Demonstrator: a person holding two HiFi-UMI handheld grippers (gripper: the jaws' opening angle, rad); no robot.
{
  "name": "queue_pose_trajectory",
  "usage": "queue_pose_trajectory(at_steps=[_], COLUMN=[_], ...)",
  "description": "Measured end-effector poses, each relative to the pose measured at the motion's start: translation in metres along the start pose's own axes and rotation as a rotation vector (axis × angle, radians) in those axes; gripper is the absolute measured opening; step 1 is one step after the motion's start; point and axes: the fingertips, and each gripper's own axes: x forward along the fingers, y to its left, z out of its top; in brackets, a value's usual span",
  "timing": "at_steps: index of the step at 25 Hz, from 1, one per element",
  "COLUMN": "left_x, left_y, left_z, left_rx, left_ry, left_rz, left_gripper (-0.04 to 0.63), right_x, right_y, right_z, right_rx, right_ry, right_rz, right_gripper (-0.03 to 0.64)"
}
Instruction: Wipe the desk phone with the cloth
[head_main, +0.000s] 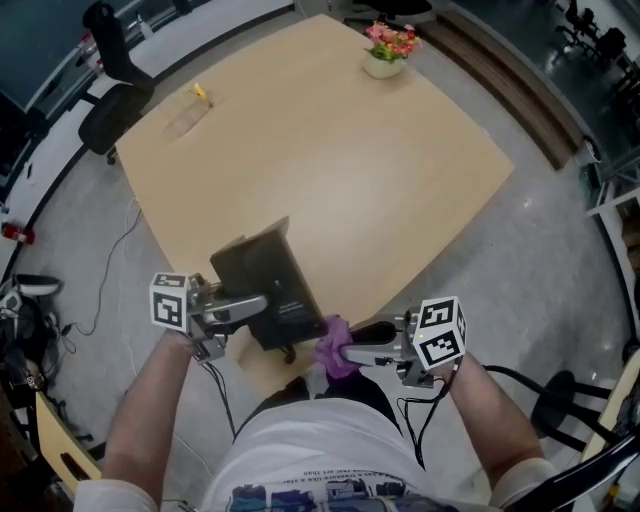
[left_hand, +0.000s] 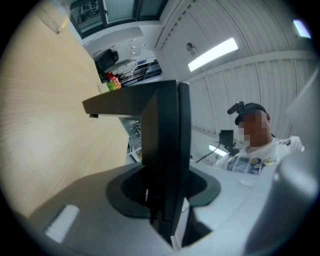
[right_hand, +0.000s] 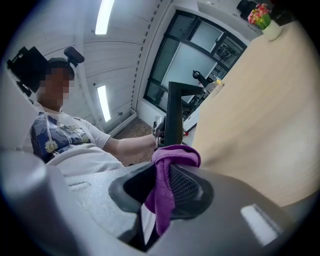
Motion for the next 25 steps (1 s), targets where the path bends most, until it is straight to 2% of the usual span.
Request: queue_pose_trajectory(at_steps=[7, 11, 14, 25], left_x=[0.003, 0.012, 0.016, 0.034], left_y=[0.016, 0.024, 0.029, 0.033], left_z=[-0.001, -0.002, -0.001, -0.001], left_rx=[-0.021, -0.043, -0.058, -0.081], left_ry=[0.016, 0.019, 0.014, 0.045], left_rz=[0.031, 0.041, 0.045, 0.042], left_gripper=[0.179, 0.179, 0.179, 0.179], right_x=[-0.033, -0.057, -0.061, -0.037], right_y=[-0.017, -0.027, -0.038, -0.055], right_z=[0.025, 0.051, 0.068, 0.154], right_rx=[0.002, -0.012, -0.035, -0.149], right_ry=[-0.070, -0.145, -0.163, -0.201], right_rz=[-0.059, -0.136, -0.171, -0.124], right_gripper=[0.091, 0.091, 0.091, 0.091])
